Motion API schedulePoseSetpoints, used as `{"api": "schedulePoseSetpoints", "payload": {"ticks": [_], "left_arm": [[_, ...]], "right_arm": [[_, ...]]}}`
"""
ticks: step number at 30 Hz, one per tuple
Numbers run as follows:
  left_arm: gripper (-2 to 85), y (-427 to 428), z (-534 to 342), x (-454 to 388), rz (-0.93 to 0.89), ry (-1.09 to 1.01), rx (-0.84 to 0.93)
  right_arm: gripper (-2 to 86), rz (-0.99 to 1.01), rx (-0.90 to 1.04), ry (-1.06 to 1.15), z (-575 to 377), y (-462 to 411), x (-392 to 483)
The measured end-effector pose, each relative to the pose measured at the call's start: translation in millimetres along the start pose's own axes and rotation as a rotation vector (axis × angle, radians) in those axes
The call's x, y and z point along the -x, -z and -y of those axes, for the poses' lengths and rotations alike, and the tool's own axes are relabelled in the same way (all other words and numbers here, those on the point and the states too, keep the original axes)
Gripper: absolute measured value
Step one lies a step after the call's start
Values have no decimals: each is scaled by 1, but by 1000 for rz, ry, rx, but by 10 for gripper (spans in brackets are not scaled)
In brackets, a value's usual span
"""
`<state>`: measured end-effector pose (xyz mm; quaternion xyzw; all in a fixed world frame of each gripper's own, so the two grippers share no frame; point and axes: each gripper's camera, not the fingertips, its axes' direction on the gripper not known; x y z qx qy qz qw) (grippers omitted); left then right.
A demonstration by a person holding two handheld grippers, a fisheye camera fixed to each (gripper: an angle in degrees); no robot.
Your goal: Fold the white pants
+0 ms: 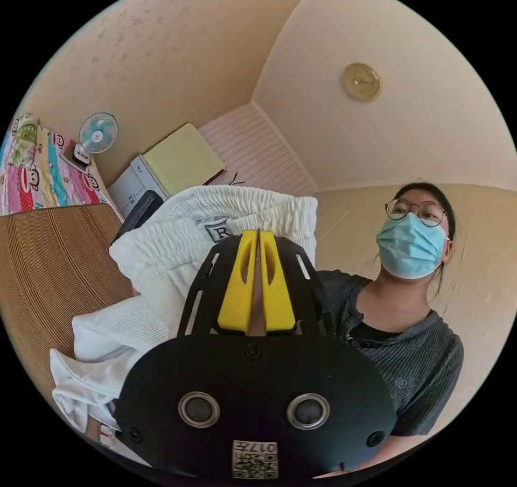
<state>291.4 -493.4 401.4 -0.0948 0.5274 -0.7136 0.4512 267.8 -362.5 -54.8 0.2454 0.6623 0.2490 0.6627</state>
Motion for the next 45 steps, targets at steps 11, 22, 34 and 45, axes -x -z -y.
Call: {"api": "schedulePoseSetpoints", "payload": {"ticks": [11,22,34,45], "left_arm": [[71,-38,-33,-19,378,-156,104],[189,27,-101,67,351,284,7],[40,55,-147,0,458,44,-365],[40,-91,-163,-80,811,-224,-226]], "right_arm": [[61,1,-264,139,-72,6,8],[61,39,-256,70,-119,-30,-51],[67,-1312,-144,-634,-137,-90,9],[215,-1702,167,-580,-186,-362,-89]]}}
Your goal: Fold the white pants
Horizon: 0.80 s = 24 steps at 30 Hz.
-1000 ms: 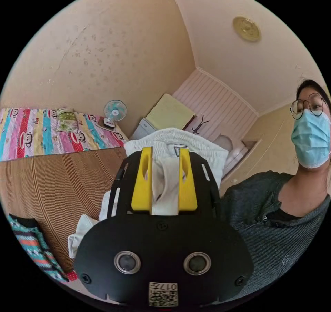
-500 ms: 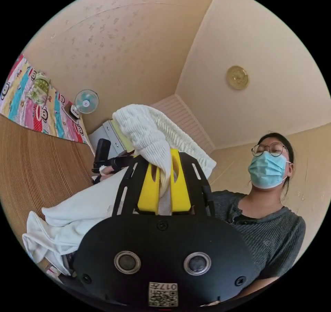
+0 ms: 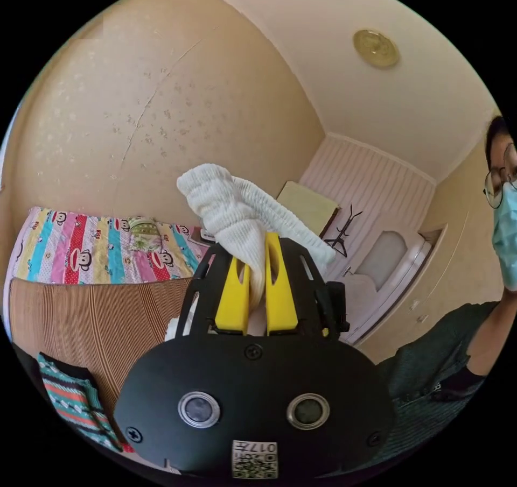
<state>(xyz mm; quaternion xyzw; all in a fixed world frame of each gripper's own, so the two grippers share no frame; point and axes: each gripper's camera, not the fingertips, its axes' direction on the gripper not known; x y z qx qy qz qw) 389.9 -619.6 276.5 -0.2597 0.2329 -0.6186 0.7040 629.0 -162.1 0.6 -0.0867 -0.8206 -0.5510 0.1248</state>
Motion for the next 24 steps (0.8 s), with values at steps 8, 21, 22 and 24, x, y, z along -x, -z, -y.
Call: {"api": "schedulePoseSetpoints", "payload": {"ticks": [8,21,22,24], "left_arm": [[40,-11,-46,-55,-29,23,84],[46,149,11,-133,-103,-367,-86],[47,170,29,-149,-125,-431,-98],[47,201,58,-172,-124,-498,-95]], "right_arm": [[122,-378,-75,-69,-60,8,71],[33,-740,-413,417,-25,107,255],[33,-730,-440,478,-15,118,280],[33,-699,-456,556,1,137,313]]}}
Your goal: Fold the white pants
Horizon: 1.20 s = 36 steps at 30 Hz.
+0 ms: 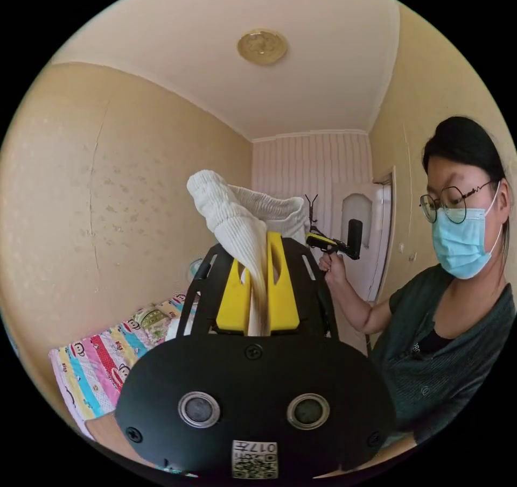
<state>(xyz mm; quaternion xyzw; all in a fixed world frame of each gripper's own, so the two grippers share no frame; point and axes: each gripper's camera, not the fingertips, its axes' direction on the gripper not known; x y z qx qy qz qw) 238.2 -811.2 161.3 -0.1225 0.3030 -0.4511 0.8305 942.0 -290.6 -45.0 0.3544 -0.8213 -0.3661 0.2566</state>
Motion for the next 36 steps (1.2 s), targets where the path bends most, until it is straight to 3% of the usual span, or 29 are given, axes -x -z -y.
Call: {"api": "schedulePoseSetpoints", "payload": {"ticks": [5,10,15,19,24,29,32,36], "left_arm": [[48,49,100,-1,119,-55,16],[47,60,118,-59,336,-147,-50],[44,74,80,-100,362,-68,-192],[42,69,96,-99,400,-74,-247],[42,72,170,-36,228,-65,-281],[43,39,199,78,79,31,-204],[43,-3,187,161,131,158,-119],[48,-86,208,320,262,292,41]], "right_arm": [[33,7,2,57,76,18,-19],[32,247,-115,-50,67,68,-38],[31,186,-204,-111,20,115,-22],[31,103,-236,-61,42,126,-29],[30,132,-270,-42,81,102,-91],[30,256,-193,-193,56,27,-173],[29,223,-78,-323,31,-48,-232],[29,109,159,-423,30,-240,-356]]}}
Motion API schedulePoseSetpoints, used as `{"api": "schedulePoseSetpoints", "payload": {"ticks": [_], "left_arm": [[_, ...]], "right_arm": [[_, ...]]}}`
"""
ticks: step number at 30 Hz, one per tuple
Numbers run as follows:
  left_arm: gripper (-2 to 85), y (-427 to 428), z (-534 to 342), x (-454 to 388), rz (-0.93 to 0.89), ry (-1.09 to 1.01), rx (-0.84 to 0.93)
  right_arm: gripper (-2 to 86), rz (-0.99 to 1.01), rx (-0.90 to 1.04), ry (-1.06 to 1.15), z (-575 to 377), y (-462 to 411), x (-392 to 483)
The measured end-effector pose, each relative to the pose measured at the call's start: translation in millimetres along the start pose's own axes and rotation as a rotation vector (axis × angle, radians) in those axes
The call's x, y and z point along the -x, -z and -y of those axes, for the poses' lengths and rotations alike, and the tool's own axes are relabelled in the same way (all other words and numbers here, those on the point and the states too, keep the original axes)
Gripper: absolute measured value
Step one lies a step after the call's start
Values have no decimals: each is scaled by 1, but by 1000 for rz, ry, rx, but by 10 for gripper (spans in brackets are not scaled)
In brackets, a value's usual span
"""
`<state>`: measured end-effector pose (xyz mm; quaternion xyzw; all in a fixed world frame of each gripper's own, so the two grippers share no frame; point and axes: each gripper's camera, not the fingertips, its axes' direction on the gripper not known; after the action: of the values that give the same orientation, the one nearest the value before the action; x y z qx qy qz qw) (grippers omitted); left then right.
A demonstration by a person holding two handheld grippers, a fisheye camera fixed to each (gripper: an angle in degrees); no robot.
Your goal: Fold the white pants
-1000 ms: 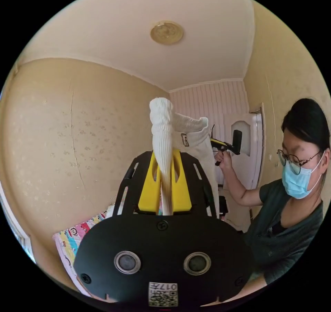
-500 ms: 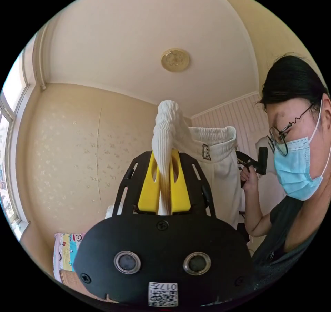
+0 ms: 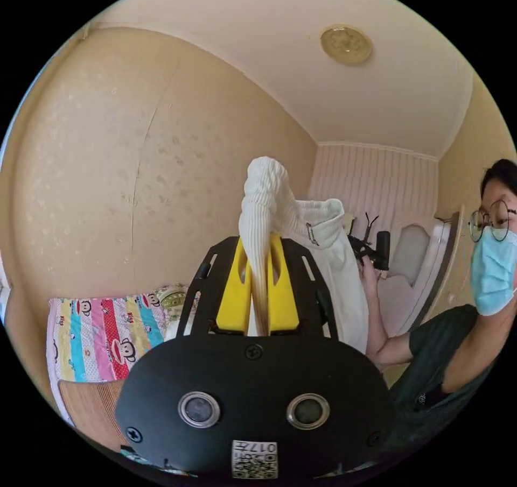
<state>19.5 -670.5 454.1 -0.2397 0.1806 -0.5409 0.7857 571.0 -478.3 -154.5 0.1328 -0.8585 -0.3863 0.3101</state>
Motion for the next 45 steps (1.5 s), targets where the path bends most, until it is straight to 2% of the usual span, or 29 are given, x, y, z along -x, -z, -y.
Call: {"api": "schedulePoseSetpoints", "payload": {"ticks": [1,2,3,4,5,8,9,11,13,15,17,20,24,28,30,33,34,38,42,45], "left_arm": [[53,-49,28,57,25,49,35],[63,-98,50,120,55,98,62],[70,-120,57,153,73,137,76],[80,-153,58,218,135,264,101],[86,-172,46,276,223,398,135],[90,-184,-13,371,336,548,280],[91,-185,-31,384,328,549,313],[91,-182,-119,417,374,543,512],[89,-174,-201,432,414,569,687],[88,-159,-288,440,410,647,859],[88,-131,-389,439,413,758,1050],[91,-95,-459,437,458,839,1173],[102,-57,-484,453,547,925,1171],[107,-50,-498,480,462,926,1258],[99,-55,-493,486,435,853,1302],[69,-53,-473,503,463,774,1325],[57,-50,-465,511,444,761,1324],[22,-21,-441,524,292,791,1252],[16,20,-426,515,233,836,1166],[21,43,-427,500,223,883,1184]], "right_arm": [[29,-45,52,-14,23,-66,-45],[30,-52,74,-32,30,-96,-68],[31,-45,134,-68,36,-150,-109],[30,-70,228,-130,32,-191,-145],[29,-95,268,-171,27,-206,-160],[26,-83,341,-267,-34,-244,-213],[26,-56,411,-275,-70,-257,-230],[27,-59,578,-303,-139,-274,-255],[30,-48,812,-419,-244,-285,-283],[32,-2,963,-541,-321,-284,-293],[36,37,1064,-661,-385,-280,-292],[51,109,1200,-820,-456,-292,-268],[131,252,1371,-853,-505,-351,-204],[178,350,1471,-850,-527,-424,-161],[169,347,1521,-831,-528,-452,-151],[75,20,1685,-657,-511,-479,-148],[47,32,1695,-591,-501,-486,-145],[24,114,1680,-507,-474,-480,-137],[19,115,1610,-606,-459,-442,-128],[25,127,1663,-636,-463,-424,-120]]}}
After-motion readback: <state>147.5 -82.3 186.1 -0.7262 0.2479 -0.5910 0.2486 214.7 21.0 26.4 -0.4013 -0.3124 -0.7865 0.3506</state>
